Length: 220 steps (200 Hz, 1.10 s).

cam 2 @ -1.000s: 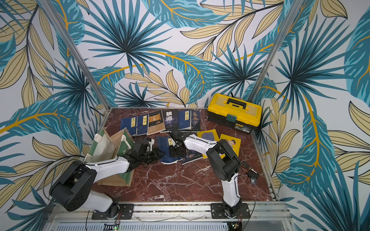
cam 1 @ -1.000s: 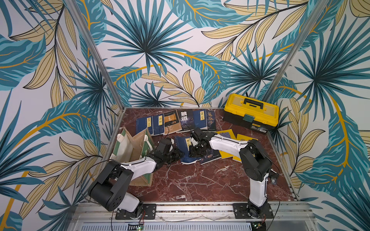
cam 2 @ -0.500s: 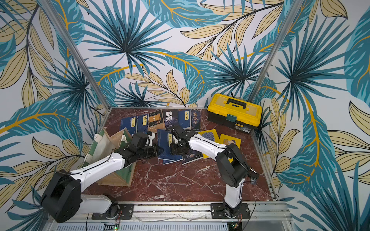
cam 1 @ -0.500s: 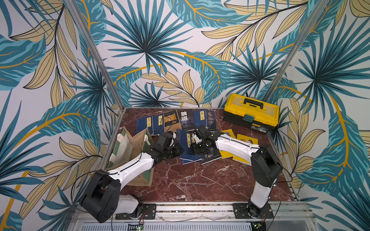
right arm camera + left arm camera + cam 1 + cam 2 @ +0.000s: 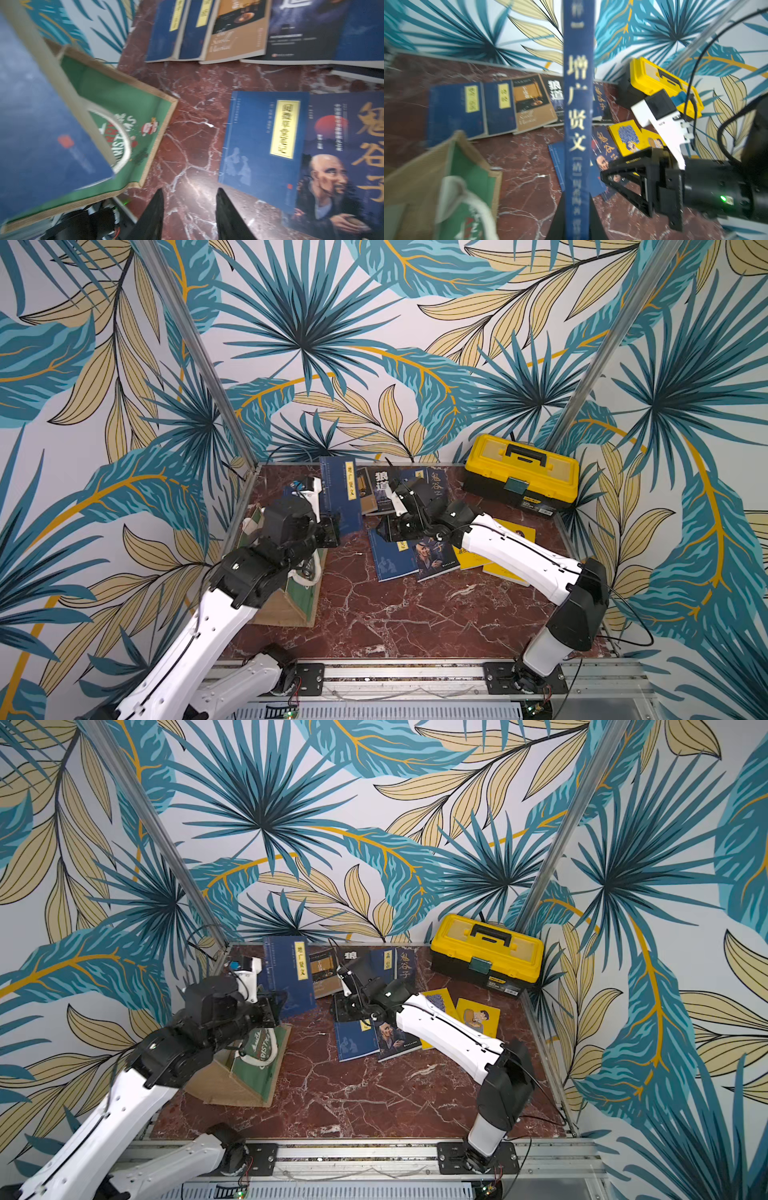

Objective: Put the books into the canvas bag
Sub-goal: Move the canvas bag to the center of the board.

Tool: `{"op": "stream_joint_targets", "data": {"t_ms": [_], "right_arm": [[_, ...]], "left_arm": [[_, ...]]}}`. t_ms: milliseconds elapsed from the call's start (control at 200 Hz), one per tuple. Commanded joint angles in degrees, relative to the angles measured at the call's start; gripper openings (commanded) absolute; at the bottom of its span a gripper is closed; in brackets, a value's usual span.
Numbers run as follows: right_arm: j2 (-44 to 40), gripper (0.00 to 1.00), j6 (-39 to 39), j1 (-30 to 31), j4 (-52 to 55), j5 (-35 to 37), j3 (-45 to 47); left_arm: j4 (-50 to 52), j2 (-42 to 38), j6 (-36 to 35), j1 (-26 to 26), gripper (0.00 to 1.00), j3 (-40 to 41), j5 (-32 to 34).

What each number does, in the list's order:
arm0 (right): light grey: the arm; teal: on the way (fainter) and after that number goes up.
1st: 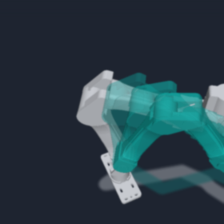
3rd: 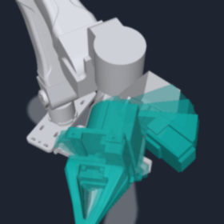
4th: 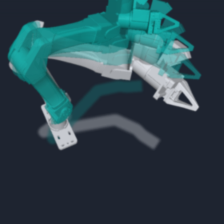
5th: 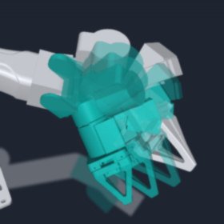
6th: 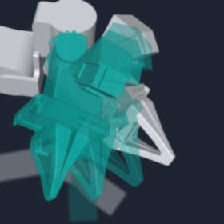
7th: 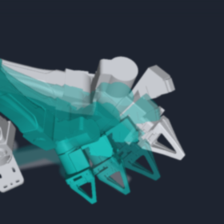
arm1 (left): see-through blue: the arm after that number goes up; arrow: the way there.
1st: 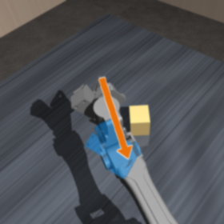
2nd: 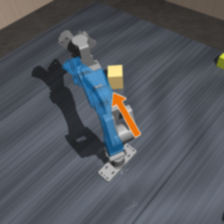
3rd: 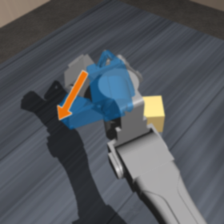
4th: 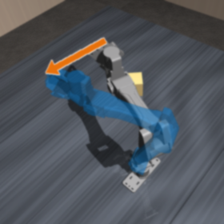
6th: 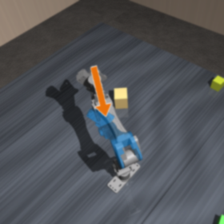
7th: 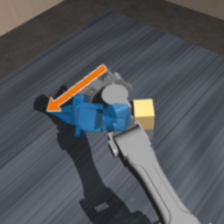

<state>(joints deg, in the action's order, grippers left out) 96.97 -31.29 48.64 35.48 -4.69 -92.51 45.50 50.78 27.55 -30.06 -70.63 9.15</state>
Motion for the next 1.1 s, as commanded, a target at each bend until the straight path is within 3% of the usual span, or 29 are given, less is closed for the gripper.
{"op": "stream_joint_targets", "data": {"t_ms": [0, 150, 331, 536, 716, 791, 927, 1097], "right_arm": [[3.2, 0.41, -1.8, 5.2, -1.5, 0.6, -4.9], [9.6, 0.54, -2.5, 11.6, 0.8, 2.0, -16.7], [17.7, 0.68, -2.3, 16.0, 4.5, 5.5, -30.0], [26.2, 0.70, -3.6, 16.5, 6.4, 7.0, -37.9], [32.3, 0.70, -2.5, 16.5, 10.4, 6.0, -44.9], [33.1, 0.65, -2.2, 16.5, 10.5, 5.7, -44.8], [32.1, 0.47, -1.2, 16.1, 12.5, 7.6, -43.4], [24.2, 0.25, -1.0, 15.4, 6.2, 10.7, -31.5]], "left_arm": [[5.8, -7.2, -4.9, 0.0, 0.00, -4.2, 12.6], [11.0, -14.1, -6.2, 0.0, 0.00, -6.4, 20.4], [14.3, -19.0, -7.0, 0.0, 0.00, -7.2, 25.2], [16.4, -17.0, -12.3, 0.0, 0.00, -10.0, 24.1], [16.8, -16.4, -12.7, 0.0, 0.00, -6.6, 21.3], [17.5, -16.5, -12.3, 0.0, 0.00, -5.1, 20.5], [19.8, -15.5, -11.7, 0.0, 0.00, -3.7, 17.8], [23.7, -10.9, -10.1, 0.1, 0.00, -3.3, 10.6]]}}
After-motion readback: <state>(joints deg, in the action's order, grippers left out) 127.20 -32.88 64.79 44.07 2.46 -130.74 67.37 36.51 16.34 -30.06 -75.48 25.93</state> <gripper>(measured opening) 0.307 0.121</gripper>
